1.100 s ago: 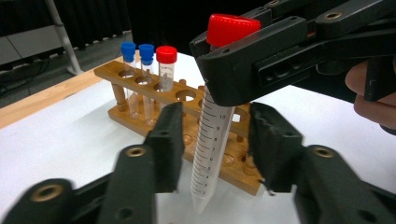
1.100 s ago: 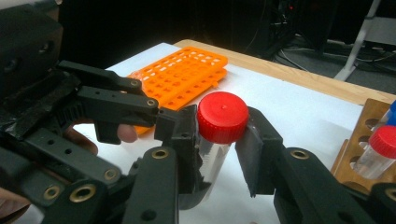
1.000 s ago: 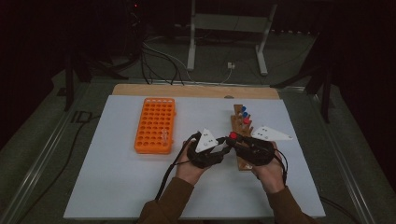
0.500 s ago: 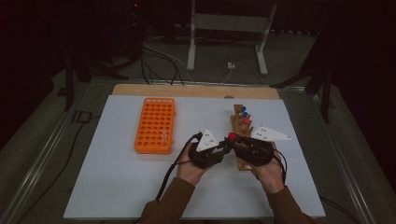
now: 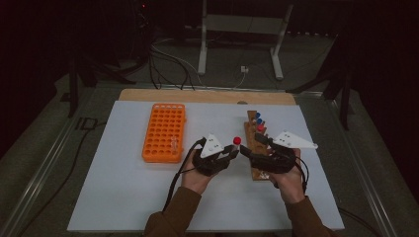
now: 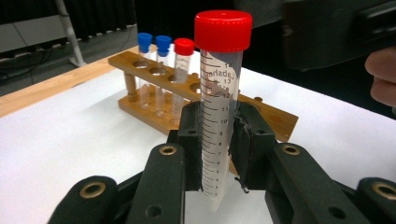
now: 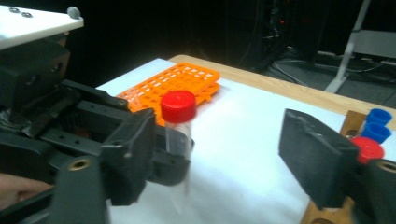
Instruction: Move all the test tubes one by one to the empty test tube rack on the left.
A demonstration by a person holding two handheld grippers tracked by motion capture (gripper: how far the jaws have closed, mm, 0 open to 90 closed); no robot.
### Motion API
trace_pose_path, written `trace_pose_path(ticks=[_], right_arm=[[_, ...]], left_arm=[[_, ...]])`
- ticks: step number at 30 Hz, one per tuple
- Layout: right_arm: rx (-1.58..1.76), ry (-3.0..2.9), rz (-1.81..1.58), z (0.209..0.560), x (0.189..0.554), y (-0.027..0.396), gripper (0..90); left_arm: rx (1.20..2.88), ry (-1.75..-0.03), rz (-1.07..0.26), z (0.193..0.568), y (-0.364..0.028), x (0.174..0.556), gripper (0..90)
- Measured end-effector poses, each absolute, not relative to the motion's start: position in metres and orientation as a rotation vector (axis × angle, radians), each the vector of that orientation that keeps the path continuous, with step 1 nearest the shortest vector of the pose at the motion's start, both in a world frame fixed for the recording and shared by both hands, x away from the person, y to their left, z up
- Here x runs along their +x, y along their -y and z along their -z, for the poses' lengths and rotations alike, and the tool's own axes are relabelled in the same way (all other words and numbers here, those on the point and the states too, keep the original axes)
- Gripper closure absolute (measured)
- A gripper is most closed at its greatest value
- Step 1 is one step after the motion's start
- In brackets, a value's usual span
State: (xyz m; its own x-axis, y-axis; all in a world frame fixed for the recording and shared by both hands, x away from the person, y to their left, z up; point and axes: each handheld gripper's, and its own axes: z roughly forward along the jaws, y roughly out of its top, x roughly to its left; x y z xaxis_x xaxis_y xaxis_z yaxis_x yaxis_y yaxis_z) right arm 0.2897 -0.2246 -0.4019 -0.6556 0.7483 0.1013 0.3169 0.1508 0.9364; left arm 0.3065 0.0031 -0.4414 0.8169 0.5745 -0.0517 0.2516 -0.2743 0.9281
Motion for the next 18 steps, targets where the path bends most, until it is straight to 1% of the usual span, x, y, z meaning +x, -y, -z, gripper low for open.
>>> trace_pose_path(ticks=[3,5,8,13,18], right_arm=[[1.027,-2.036,-1.49,0.402,0.29,0.225,18.3],[1.032,-2.031,-1.482,0.402,0.291,0.226,15.7],[1.041,-2.028,-1.48,0.404,0.293,0.228,14.6],[1.031,-2.037,-1.446,0.404,0.294,0.228,4.8],[1.052,-2.024,-1.426,0.404,0.295,0.228,0.4]], left_arm=[[1.86,-0.637,-0.362,0.441,-0.009,0.307,75.6],[1.855,-0.645,-0.371,0.441,-0.013,0.307,75.5],[1.848,-0.658,-0.381,0.441,-0.02,0.307,75.5],[1.834,-0.679,-0.398,0.439,-0.032,0.308,75.5],[1.819,-0.7,-0.415,0.436,-0.045,0.308,75.5]])
